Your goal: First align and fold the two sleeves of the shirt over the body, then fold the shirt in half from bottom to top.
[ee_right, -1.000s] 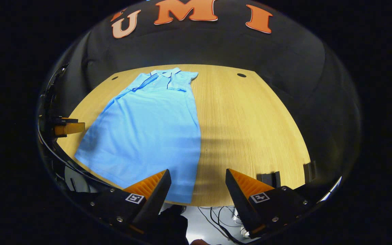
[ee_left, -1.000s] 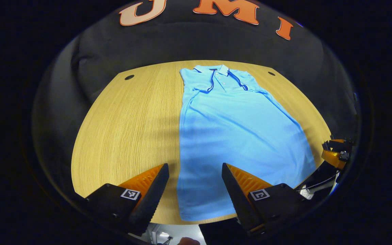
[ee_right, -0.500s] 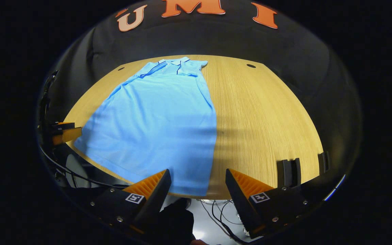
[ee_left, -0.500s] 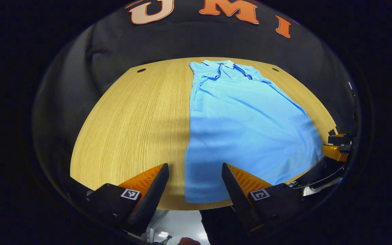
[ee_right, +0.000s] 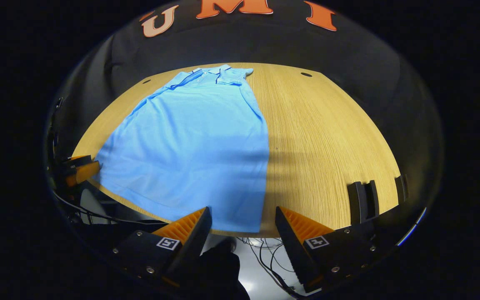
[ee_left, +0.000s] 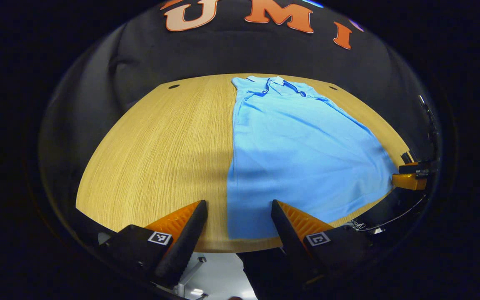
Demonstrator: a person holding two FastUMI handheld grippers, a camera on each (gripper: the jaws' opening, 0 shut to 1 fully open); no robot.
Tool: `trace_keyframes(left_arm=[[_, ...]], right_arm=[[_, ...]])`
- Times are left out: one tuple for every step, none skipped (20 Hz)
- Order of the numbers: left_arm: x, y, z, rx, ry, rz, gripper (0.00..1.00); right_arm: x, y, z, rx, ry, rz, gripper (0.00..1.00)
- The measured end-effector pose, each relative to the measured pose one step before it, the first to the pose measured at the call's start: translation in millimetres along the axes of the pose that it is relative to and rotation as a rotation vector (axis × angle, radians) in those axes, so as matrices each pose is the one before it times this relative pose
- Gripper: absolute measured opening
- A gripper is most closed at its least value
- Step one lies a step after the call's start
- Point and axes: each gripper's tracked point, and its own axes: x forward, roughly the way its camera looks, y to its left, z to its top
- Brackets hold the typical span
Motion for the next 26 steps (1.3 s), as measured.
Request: trace_keyframes(left_arm=[[1.70, -1.64, -1.32, 0.01091, 0.00060, -0.00191, 1.00], [-0.89, -0.92, 1.40, 0.00524, -0.00925, -0.00141, 1.00], [-0.41, -0.97, -0.52, -0.00600, 0.00540, 0.00147, 1.00], [-0.70, 0.94, 1.15, -0.00683, -0.00386, 0.00473, 1.00], [0.72, -2.31, -0.06, -0.00763, 0.00299, -0.00725, 1.00], [4.83, -6.95, 2.61, 0.00384, -0.00457, 0.00578, 0.92], [2.54, -5.21, 1.82, 0.01372, 0.00033, -0.00818, 0.84], [1.12, -7.01, 0.63, 0.01328, -0.00003, -0.00236, 0.69], [2.44, -3.50, -0.55, 0.00778, 0.00664, 0.00317, 0.58], [-1.44, -5.32, 2.29, 0.00162, 0.00480, -0.00241, 0.42], [0.97, 0.28, -0.61, -0.01418, 0.01720, 0.01730, 0.34], [-1.14, -1.30, 0.26, -0.01359, 0.01200, -0.00024, 0.14], [-4.26, 0.75, 3.88, -0.02354, 0.01174, -0.00273, 0.14], [6.15, -3.04, 0.96, -0.03442, 0.01104, -0.01131, 0.06], [2.87, -1.76, 1.54, -0.03373, 0.00855, -0.02690, 0.06], [-1.79, 1.21, 2.24, -0.03551, 0.00407, -0.01004, 0.06], [-1.66, 1.01, 5.81, -0.02640, -0.00583, -0.00919, 0.07], [-3.15, -0.14, 9.46, -0.01786, -0.01646, -0.01057, 0.07], [-4.53, -1.82, 9.13, -0.01081, -0.01550, -0.01105, 0.06], [-7.14, -3.85, 9.81, -0.00992, -0.02211, -0.01441, 0.06], [-3.63, -2.79, 10.90, -0.01321, -0.01469, -0.01530, 0.06], [-4.21, -2.65, 10.71, -0.01079, -0.01466, -0.01371, 0.06], [-3.09, -2.73, 11.24, -0.00784, -0.01675, -0.01251, 0.06], [-2.77, -1.83, 12.71, 0.00754, -0.01681, -0.00413, 0.07], [-1.49, -1.35, 13.59, 0.01391, -0.02241, -0.00155, 0.06], [-2.03, -2.02, 13.48, 0.01181, -0.01969, -0.00222, 0.06]], right_arm=[[0.71, 0.47, 0.29, 0.00124, -0.00661, -0.00020, 0.94], [-0.33, 0.19, 1.25, 0.00536, -0.00794, -0.00355, 0.93], [1.42, -0.13, 0.93, 0.00995, -0.00553, -0.00876, 0.93], [1.73, 0.23, 2.01, 0.01249, -0.00398, -0.00731, 0.81], [-0.47, 1.89, 0.42, 0.00093, -0.00159, -0.00196, 0.81], [0.83, 2.83, 1.45, -0.00368, -0.00190, 0.00269, 0.63], [1.22, 3.37, 0.31, -0.00584, -0.00279, 0.00087, 0.53], [0.43, 2.19, 1.15, -0.01094, 0.00148, -0.00546, 0.35], [0.69, 2.43, 0.88, -0.01054, 0.00323, -0.00118, 0.25], [-0.41, 1.63, 0.81, -0.00157, 0.00871, 0.00279, 0.17], [0.91, 0.65, -0.18, 0.01724, 0.02027, 0.00509, 0.13], [0.84, 0.24, -0.36, 0.03885, 0.02129, 0.01183, 0.07], [-1.70, 6.56, 1.74, 0.06404, 0.02518, 0.04555, 0.05], [2.03, 7.02, -0.21, 0.05149, 0.02243, 0.04563, 0.02], [-2.91, -0.89, 0.95, 0.03942, 0.00956, 0.02208, 0.02], [-2.65, -2.25, 6.47, 0.02827, -0.01437, 0.00962, 0.01], [-3.60, 0.09, 6.77, 0.02214, -0.01535, 0.00962, 0.01], [-3.95, 2.15, 7.74, 0.02501, -0.01613, 0.01860, 0.01], [-3.94, 1.27, 5.91, 0.02251, -0.01233, 0.01464, 0.01], [-3.88, 4.36, 7.72, 0.02913, -0.01246, 0.02800, 0.01], [-2.91, 4.89, 8.49, 0.02333, -0.01253, 0.02631, 0.01], [-2.80, 3.60, 7.30, 0.01492, -0.01288, 0.01838, 0.01], [-2.63, -1.31, 9.54, 0.00531, -0.01820, 0.00382, 0.01], [-1.93, 2.22, 9.04, 0.00213, -0.01561, 0.01198, 0.01], [-1.59, 3.00, 10.43, 0.00173, -0.01783, 0.00781, 0.01], [-0.83, 3.42, 9.77, -0.00009, -0.01378, 0.01429, 0.01]])
